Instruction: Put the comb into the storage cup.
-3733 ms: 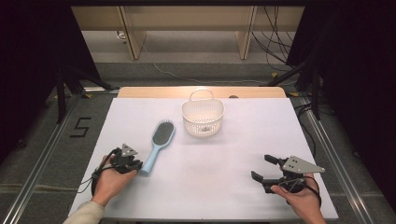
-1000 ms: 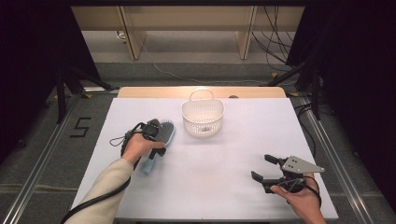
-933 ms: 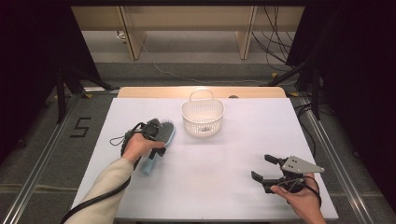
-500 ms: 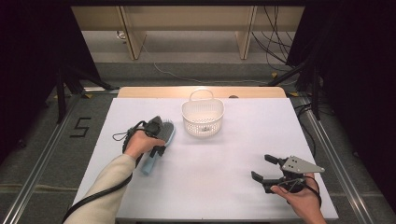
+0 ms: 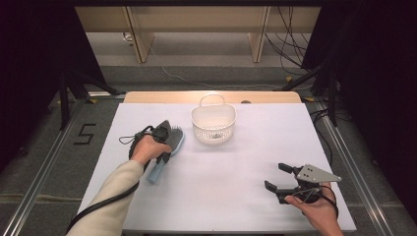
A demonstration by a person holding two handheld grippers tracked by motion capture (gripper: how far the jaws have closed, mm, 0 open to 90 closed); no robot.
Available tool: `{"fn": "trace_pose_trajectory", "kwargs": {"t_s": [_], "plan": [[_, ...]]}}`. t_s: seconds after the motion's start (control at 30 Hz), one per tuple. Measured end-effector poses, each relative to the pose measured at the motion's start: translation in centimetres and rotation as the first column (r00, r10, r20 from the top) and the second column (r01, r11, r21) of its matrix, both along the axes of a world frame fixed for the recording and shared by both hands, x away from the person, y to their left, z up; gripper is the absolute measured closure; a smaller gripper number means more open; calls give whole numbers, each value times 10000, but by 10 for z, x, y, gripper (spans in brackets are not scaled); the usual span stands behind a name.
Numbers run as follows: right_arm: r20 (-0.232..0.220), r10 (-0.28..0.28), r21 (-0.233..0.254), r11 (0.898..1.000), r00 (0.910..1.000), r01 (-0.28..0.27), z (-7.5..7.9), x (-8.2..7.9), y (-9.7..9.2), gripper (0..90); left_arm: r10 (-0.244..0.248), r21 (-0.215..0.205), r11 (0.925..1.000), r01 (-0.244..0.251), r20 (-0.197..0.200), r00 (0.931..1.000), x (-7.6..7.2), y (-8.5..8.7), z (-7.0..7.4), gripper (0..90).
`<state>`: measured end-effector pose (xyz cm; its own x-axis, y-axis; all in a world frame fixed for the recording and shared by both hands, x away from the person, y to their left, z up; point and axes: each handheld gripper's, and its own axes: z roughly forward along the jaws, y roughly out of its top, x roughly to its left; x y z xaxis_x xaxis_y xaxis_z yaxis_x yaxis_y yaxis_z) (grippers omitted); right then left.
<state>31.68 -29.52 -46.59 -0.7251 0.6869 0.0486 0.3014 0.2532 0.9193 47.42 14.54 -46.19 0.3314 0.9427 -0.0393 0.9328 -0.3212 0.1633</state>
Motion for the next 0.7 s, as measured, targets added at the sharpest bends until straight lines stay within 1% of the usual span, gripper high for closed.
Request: {"fn": "trace_pose_trajectory", "kwargs": {"t_s": [0.13, 0.33, 0.5, 0.7], "plan": [[-43, 5, -37, 10000, 10000, -5, 0, 0, 0, 168, 183, -148, 9997, -183, 7, 9998, 0, 2, 0, 677], [-45, 28, -42, 10000, 10000, -28, 0, 0, 0, 167, 80, -118, 9999, -80, -25, 10000, 0, 2, 0, 685], [-56, 30, -36, 10000, 10000, -30, 0, 0, 0, 168, 94, -225, 9997, -95, -40, 9999, 1, 4, 0, 689], [-47, 57, -46, 10000, 10000, -58, -1, 0, 0, 167, -7, -325, 9995, 9, 80, 10000, -1, 6, 0, 695]]}}
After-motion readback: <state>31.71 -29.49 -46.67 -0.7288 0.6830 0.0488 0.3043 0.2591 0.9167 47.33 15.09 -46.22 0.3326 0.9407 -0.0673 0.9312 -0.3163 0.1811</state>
